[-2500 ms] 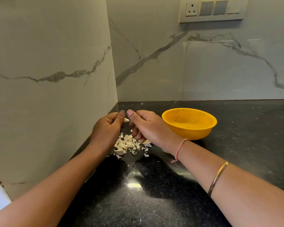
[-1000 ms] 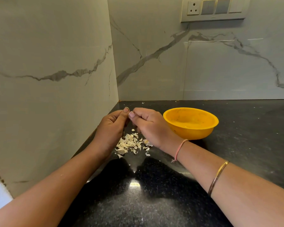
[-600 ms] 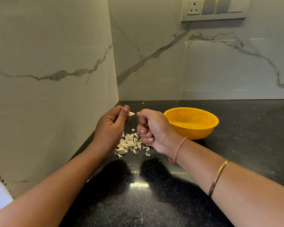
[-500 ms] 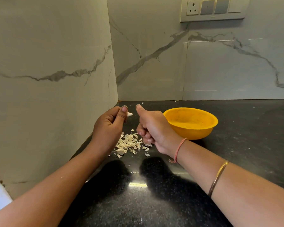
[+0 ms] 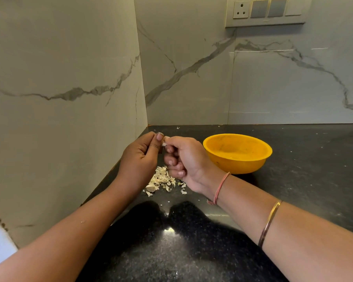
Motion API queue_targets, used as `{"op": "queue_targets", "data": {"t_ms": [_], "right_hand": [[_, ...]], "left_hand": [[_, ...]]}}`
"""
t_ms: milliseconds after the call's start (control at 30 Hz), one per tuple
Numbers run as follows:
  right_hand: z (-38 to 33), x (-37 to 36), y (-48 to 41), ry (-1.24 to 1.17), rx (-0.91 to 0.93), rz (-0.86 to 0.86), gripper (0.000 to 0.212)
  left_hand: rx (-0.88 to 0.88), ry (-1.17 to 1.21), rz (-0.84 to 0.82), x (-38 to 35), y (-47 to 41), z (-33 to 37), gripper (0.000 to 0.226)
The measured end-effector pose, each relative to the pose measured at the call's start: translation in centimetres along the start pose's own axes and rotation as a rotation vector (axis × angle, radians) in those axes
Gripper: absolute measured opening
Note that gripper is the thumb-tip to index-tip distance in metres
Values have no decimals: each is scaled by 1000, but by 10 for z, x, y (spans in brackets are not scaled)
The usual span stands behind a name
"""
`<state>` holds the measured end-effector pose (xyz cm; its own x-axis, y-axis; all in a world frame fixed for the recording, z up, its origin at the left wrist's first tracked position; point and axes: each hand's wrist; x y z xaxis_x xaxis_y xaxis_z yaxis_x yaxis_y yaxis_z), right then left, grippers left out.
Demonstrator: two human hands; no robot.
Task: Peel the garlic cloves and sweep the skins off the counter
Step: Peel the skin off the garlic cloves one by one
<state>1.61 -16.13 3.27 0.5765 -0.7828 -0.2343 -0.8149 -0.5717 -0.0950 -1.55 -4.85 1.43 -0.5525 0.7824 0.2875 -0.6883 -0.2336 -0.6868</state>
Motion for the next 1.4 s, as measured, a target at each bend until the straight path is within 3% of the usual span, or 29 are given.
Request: {"op": "queue_targets", "data": {"t_ms": [133,200,333,500,600,700,800,900,1067,1267,1400], "right_hand": [[-2,-1,0,-57,-25,-19,38],[0,-1,-1,134,104,-9,37],[7,5,-5,779,524,80,30],[2,11,-4,1108,862,-2,23],[4,10,-4,1164,836,-41,22],[6,13,-5,1174,654,-17,8],[5,14,-5,1064,519,70,19],[-1,13,-2,730,345,89,39],[-1,11,-2,174,163,-67,11],[-1,15,-5,27,192,-80,9],[-1,19,-7,68,251,9,15]], "left_hand": [[0,-12,10,-1,0,-1,33],[77,57,8,0,-2,0,35],[343,253,-2,2,-4,2,40],[647,509,-50,7,-7,5,39],[631,440,-23,14,-9,3,38],[512,319,-39,9,-7,4,41],[406,199,-32,6,-5,3,45],[334,138,-3,7,-4,2,40],[234,69,-30,6,-2,6,40],[320,189,-25,7,-5,3,42],[371,323,-43,6,-7,2,19]]}}
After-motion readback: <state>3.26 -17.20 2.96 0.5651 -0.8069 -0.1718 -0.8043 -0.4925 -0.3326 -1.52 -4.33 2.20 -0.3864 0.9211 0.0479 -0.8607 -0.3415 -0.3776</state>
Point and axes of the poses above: each hand's wrist, its own y-axis away from the middle knuckle, its own x-axis out of the back of the hand, z = x × y, and after that the axes turned 1 degree about -y, right-handed
